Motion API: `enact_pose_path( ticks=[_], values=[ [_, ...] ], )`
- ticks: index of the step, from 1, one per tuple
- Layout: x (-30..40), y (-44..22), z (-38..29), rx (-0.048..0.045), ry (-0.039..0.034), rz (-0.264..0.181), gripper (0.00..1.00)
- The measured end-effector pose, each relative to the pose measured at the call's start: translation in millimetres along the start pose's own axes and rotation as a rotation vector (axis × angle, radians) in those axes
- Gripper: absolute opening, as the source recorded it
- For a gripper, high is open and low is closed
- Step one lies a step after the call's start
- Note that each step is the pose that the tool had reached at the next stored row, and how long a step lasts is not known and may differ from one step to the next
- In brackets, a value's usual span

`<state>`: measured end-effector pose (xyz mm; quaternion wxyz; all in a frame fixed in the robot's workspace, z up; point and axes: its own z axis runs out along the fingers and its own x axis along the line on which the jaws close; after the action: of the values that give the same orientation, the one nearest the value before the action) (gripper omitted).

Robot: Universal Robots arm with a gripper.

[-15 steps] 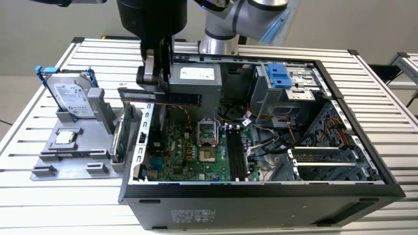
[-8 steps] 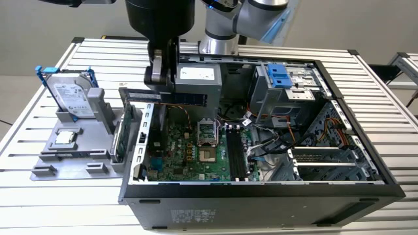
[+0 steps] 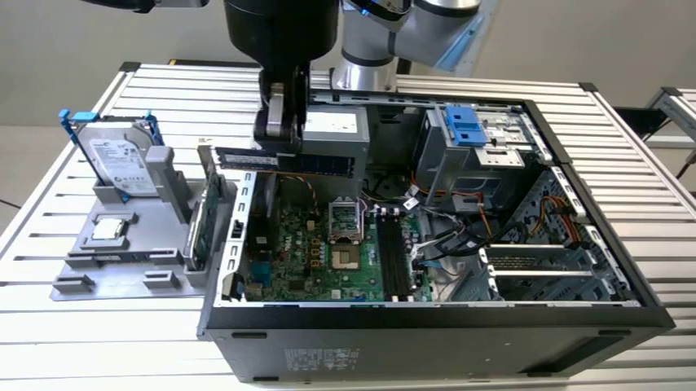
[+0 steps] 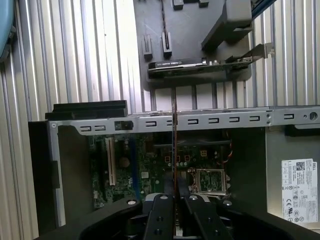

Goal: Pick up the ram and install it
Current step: 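Pick up the ram and move it above insertion slot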

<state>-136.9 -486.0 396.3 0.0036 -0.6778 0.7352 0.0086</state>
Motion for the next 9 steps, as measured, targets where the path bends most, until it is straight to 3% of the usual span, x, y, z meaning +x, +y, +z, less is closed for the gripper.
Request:
enact_pose_path(
  ticks=[9],
  values=[
    [-0.9,-11.2,-0.1,0.0,0.0,0.0,0.0]
  ],
)
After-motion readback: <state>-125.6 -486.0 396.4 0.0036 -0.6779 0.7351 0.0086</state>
